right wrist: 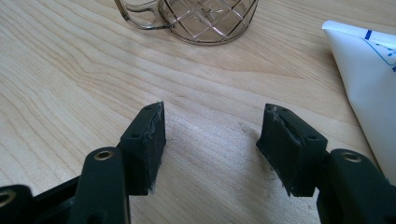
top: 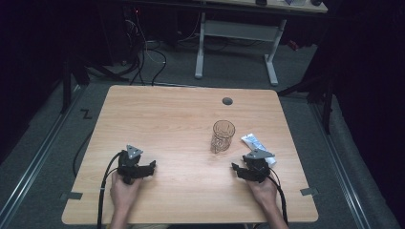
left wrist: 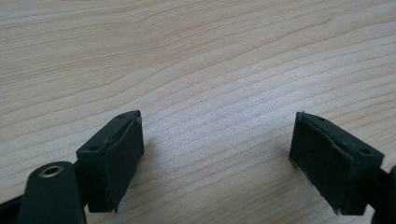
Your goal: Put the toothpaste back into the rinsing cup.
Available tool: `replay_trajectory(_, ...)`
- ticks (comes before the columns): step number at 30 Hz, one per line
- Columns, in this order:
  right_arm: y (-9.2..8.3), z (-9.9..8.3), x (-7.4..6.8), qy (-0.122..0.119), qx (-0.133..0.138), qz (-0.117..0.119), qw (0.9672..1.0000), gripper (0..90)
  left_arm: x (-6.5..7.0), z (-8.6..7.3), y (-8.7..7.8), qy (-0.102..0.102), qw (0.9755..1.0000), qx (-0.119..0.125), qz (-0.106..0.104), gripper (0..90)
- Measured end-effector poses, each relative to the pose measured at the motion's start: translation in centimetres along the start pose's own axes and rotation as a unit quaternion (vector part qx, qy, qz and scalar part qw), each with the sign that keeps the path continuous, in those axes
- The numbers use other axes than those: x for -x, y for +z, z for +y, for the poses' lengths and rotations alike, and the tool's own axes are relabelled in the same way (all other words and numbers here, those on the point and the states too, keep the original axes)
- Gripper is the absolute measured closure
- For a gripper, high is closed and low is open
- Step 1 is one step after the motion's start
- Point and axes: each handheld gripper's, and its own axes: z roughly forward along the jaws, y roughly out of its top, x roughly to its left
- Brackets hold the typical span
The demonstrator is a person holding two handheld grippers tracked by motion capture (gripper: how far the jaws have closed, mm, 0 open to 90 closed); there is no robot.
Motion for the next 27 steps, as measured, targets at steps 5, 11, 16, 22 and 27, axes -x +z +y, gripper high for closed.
replay_trajectory(5, 0.01, 0.01, -0.01, 0.001, 0.000, -0.001, 1.0000, 39.9, 0.00, 0.00, 0.00, 0.000, 1.0000, 0.000, 0.000, 17.6)
replay_trajectory(11, 0.02, 0.01, 0.00, 0.001, 0.000, -0.001, 1.0000, 39.8, -0.01, 0.00, 0.00, 0.000, 1.0000, 0.000, 0.000, 17.7)
replay_trajectory(16, 0.02, 0.02, 0.02, 0.002, 0.000, -0.001, 1.0000, 39.9, -0.01, 0.01, 0.00, 0.000, 1.0000, 0.000, -0.001, 17.7)
replay_trajectory(22, 0.02, 0.01, 0.00, 0.003, 0.000, -0.001, 1.0000, 40.0, 0.00, 0.01, 0.00, 0.000, 1.0000, 0.000, -0.001, 17.5)
replay_trajectory(27, -0.01, -0.02, -0.05, 0.004, 0.000, -0.002, 1.0000, 40.1, 0.00, 0.01, 0.00, 0.000, 1.0000, 0.000, -0.001, 17.5)
